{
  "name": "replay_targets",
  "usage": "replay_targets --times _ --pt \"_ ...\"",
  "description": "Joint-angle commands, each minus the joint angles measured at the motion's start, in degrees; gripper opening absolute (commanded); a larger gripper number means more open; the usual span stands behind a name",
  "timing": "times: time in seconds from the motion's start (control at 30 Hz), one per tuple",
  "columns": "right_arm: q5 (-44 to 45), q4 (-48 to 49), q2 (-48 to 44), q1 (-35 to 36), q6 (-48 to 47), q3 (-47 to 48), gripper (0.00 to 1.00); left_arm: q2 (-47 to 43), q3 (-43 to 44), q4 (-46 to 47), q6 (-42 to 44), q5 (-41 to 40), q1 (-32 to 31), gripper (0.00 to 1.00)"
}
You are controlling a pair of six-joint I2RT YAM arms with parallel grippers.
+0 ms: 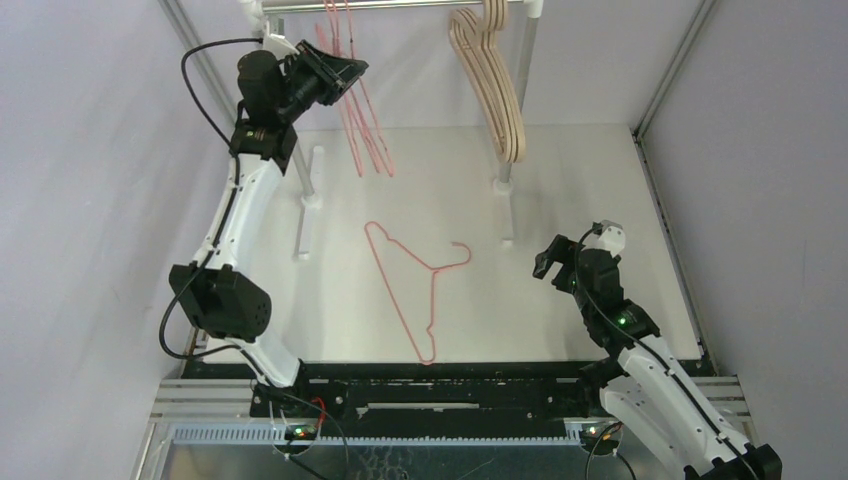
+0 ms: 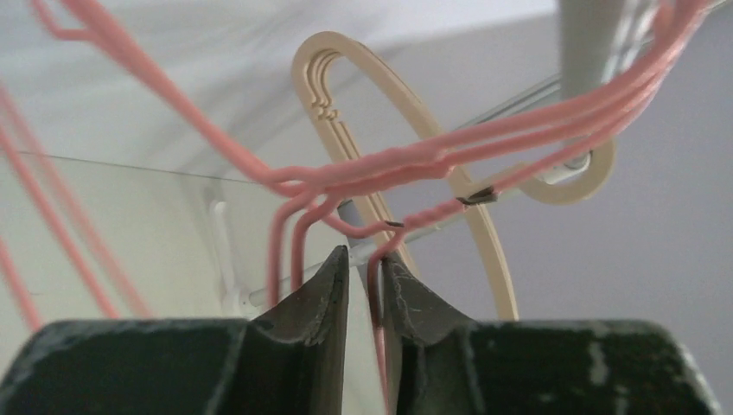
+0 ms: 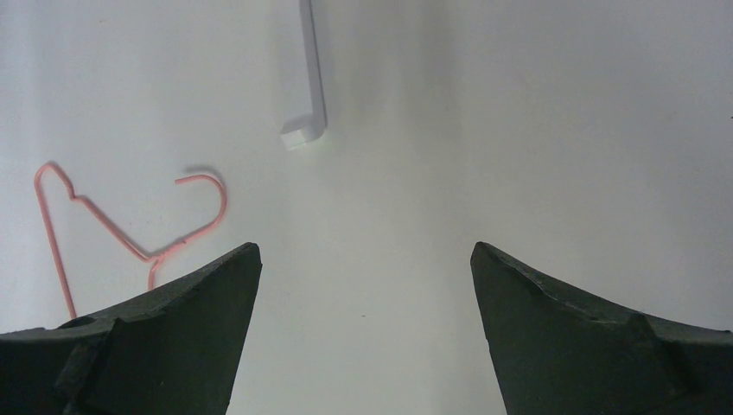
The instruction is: Organize the hangers
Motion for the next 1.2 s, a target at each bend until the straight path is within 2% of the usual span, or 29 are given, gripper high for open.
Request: replay_targets --times 0.0,0.27,0.33,0.37,0.43,0.47,0.73,0.93,1.17 --pt "0.83 0.94 -0.9 -0.21 -0.24 0.09 1.0 -3.26 -1.09 -2.76 4.35 -3.57 -0.24 0.25" --pt "0.73 0.89 -1.09 -0.21 0.0 -0.27 1.0 -7.1 -0.87 -3.72 9.21 -4.28 -1.15 0.51" --pt "0.74 0.96 -1.07 -0.21 0.13 -0.33 1.0 -8.93 -0.76 -4.78 10.91 -4.79 -1.61 0.72" --pt "0.7 1.12 -1.03 -0.25 0.13 -0.4 1.0 -9.83 -0.81 -5.29 11.58 -4.92 -1.89 0.76" --pt "0.61 1.47 -0.88 -0.26 0.11 -0.59 1.0 -11.65 -1.07 -6.47 13.02 -5.33 -2.53 0.91" --pt "0.57 1.64 -0.74 -0.22 0.21 -0.69 1.0 -12.73 -1.43 -7.06 13.95 -5.81 -2.94 0.94" --pt "0.12 2.01 -0.94 -0.21 0.36 -1.06 1.0 -24.59 -11.64 -8.72 23.32 -11.14 -7.64 0.99" --pt "0.14 2.47 -0.95 -0.21 0.05 -1.08 1.0 -31.4 -21.43 -13.75 34.73 -20.47 -20.1 1.0" --pt "-0.48 2.69 -0.69 -0.22 -0.17 -1.05 1.0 -34.66 -36.27 -11.82 34.54 -26.61 -31.56 0.99"
